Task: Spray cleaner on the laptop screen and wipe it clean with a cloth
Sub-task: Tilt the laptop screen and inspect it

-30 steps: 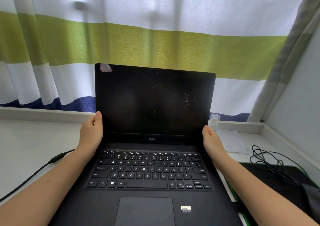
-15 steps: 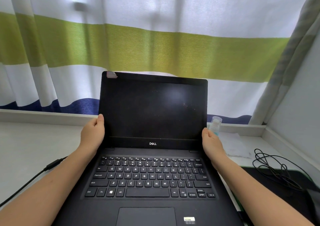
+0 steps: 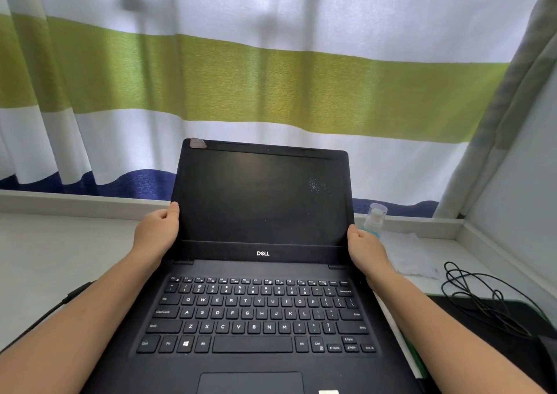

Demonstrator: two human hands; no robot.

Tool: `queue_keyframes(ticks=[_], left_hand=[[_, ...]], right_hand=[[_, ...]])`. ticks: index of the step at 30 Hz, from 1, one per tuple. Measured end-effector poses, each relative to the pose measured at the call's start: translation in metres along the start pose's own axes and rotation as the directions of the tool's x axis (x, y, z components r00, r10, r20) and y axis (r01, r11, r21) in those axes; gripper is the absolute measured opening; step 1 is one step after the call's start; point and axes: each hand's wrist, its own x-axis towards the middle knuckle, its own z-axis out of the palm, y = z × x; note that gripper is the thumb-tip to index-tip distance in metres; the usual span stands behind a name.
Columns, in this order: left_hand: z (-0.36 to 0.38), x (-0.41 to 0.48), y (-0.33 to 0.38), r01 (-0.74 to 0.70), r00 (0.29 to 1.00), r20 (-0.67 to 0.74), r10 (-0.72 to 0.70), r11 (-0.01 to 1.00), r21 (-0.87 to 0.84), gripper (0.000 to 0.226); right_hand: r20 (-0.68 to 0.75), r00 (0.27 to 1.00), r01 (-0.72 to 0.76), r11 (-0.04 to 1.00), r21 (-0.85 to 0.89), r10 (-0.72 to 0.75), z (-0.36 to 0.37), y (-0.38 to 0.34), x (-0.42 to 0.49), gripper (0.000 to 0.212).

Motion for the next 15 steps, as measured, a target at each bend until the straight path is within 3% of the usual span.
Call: queue_keyframes(ticks=[5, 8, 15], left_hand=[[0.000, 0.006, -0.005, 0.054, 0.997, 0.047, -0.055, 0.998, 0.024, 0.056], [-0.001, 0.006, -0.008, 0.080, 0.993, 0.080, -0.082, 0.996, 0.027, 0.043], [-0.004, 0.000, -0.010, 0.058, 0.994, 0.088, -0.066, 0.995, 0.084, 0.043]], right_hand=[[0.107, 0.994, -0.022, 0.995, -0.095, 0.032, -0.004, -0.005, 0.004, 0.036], [0.167, 0.983, -0.056, 0.991, -0.118, 0.076, -0.006, -0.006, 0.005, 0.028], [0.184, 0.983, 0.012, 0.980, -0.198, 0.025, -0.012, -0.002, -0.006, 0.031]])
